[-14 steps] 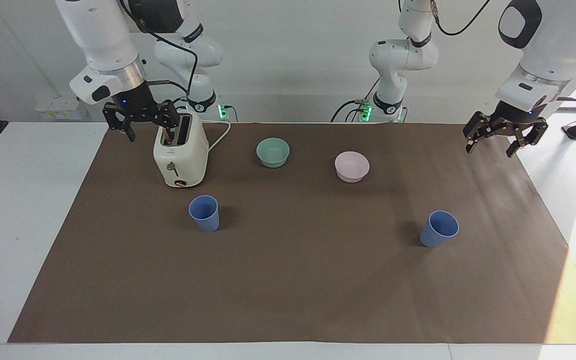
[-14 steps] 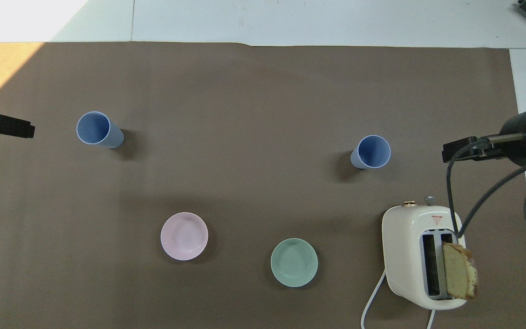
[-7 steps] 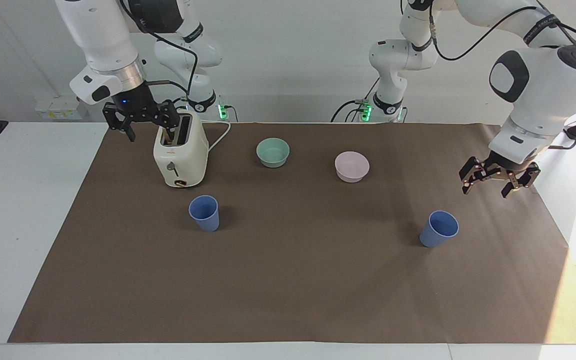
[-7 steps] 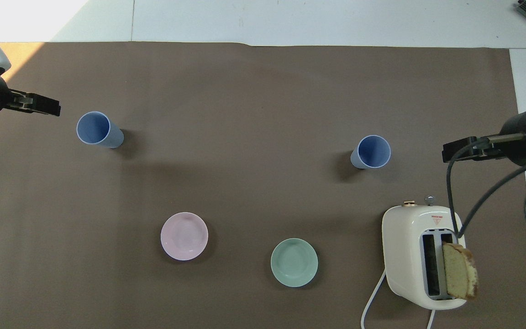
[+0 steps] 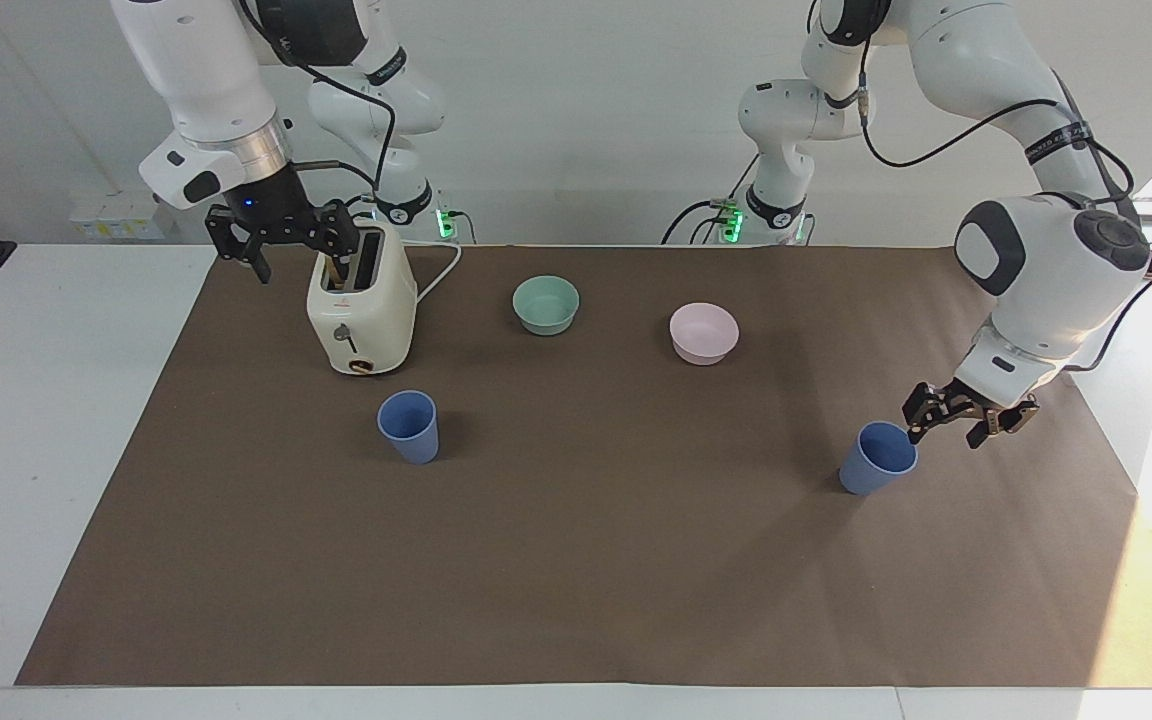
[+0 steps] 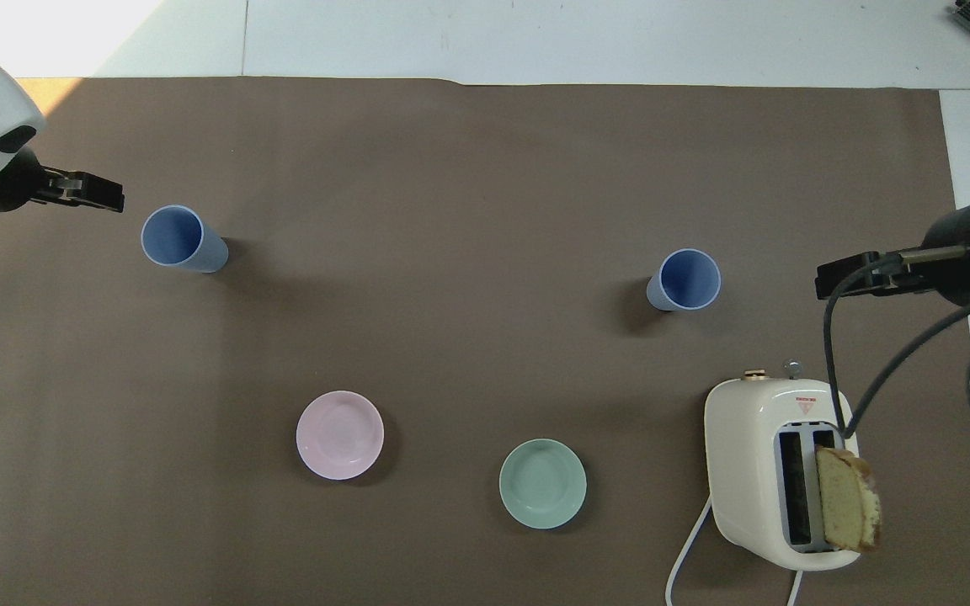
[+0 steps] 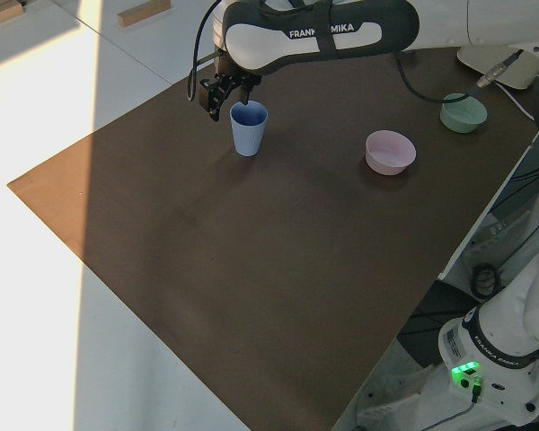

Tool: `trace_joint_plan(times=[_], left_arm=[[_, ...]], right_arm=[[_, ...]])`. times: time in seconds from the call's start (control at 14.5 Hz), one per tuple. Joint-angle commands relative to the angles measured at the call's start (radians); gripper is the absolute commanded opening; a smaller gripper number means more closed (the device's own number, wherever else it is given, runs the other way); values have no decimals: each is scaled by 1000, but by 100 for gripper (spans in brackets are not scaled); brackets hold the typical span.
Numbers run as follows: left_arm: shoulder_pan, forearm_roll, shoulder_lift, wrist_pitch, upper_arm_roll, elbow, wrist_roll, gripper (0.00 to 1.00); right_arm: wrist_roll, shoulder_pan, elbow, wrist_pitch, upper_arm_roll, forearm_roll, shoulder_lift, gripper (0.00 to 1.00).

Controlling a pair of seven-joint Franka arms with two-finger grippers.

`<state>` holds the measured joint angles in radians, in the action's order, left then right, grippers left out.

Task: Stack blue cups with both arms
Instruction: 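Move the left gripper toward the blue cup nearest it, then close the left gripper on the rim of the blue cup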

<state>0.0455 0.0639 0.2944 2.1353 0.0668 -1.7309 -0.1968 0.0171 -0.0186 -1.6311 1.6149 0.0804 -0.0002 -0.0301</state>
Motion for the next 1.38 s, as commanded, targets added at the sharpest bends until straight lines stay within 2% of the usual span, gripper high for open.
trace_joint_plan(times=[0.0, 0.21, 0.28, 0.48, 0.55, 0.62, 0.76, 0.97, 1.31], left_arm=[[-6, 14, -20, 55, -7, -71, 2, 73], [4, 17, -27, 116, -8, -151, 13, 72], [7, 19, -24, 148, -8, -173, 35, 68], [7, 20, -26, 160, -12, -179, 74, 22], [7, 22, -26, 155, -13, -179, 74, 9], [7, 22, -26, 152, -13, -171, 68, 0], [10, 20, -24, 140, -15, -167, 71, 0], [91, 19, -23, 84, -12, -141, 101, 0], [272, 13, -26, 94, -13, -147, 384, 0]], right_arm=[[9, -15, -19, 11, 7, 25, -19, 100], [9, -15, -19, 11, 7, 25, -19, 100], [9, -15, -19, 11, 7, 25, -19, 100], [9, -15, -19, 11, 7, 26, -19, 100], [9, -15, -19, 11, 7, 25, -19, 100], [9, -15, -19, 13, 7, 25, -19, 100], [9, -15, -19, 11, 7, 25, -19, 100], [9, -15, -19, 11, 7, 25, -19, 100], [9, -15, -19, 11, 7, 25, -19, 100]])
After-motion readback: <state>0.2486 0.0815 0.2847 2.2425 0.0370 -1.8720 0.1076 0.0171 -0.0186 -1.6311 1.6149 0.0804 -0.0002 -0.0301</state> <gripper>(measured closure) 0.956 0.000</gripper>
